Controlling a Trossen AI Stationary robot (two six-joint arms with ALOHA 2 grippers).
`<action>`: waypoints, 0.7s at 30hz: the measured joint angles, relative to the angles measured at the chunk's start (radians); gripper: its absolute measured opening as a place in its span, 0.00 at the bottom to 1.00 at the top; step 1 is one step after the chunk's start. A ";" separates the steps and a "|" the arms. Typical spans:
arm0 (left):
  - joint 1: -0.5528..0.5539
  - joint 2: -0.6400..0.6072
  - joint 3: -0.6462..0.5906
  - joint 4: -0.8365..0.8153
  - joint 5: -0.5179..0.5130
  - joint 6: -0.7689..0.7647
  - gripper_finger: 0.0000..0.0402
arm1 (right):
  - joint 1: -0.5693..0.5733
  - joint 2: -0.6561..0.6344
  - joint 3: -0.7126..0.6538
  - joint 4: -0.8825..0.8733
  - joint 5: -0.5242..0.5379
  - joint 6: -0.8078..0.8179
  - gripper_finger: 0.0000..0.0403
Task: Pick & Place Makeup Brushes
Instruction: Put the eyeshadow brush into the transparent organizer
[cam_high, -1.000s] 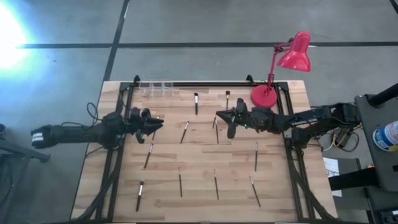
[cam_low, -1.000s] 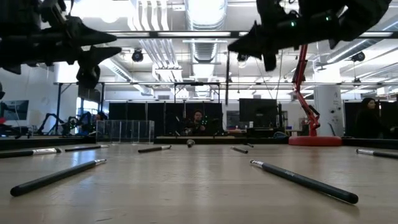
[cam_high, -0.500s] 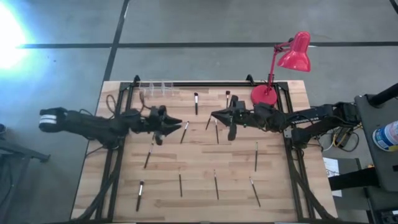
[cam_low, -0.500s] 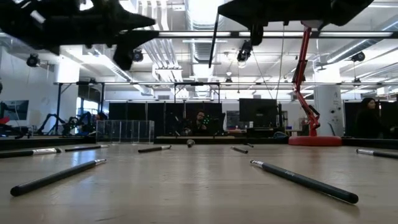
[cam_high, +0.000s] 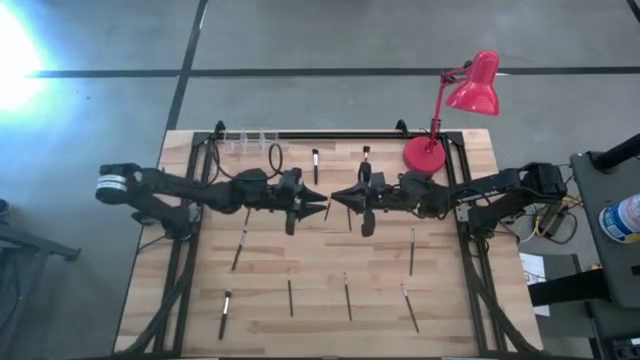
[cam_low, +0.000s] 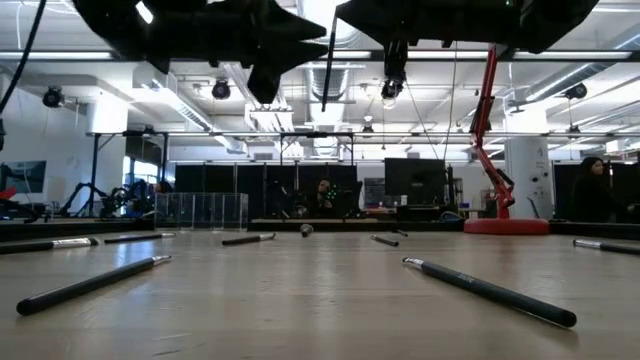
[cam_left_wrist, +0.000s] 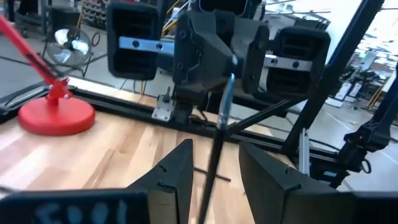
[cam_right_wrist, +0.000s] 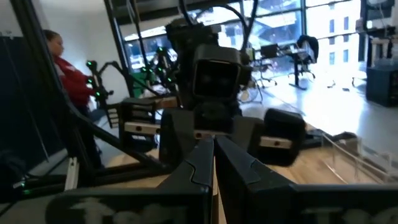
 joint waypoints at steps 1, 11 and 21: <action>0.000 0.002 0.006 0.001 0.000 0.000 0.30 | 0.002 0.002 0.000 0.005 -0.001 -0.003 0.02; 0.000 0.049 0.070 0.006 0.021 0.044 0.30 | 0.004 0.005 0.001 0.041 -0.001 -0.024 0.02; -0.001 0.059 0.097 0.004 0.033 0.042 0.06 | 0.004 0.006 0.001 0.047 0.004 -0.048 0.02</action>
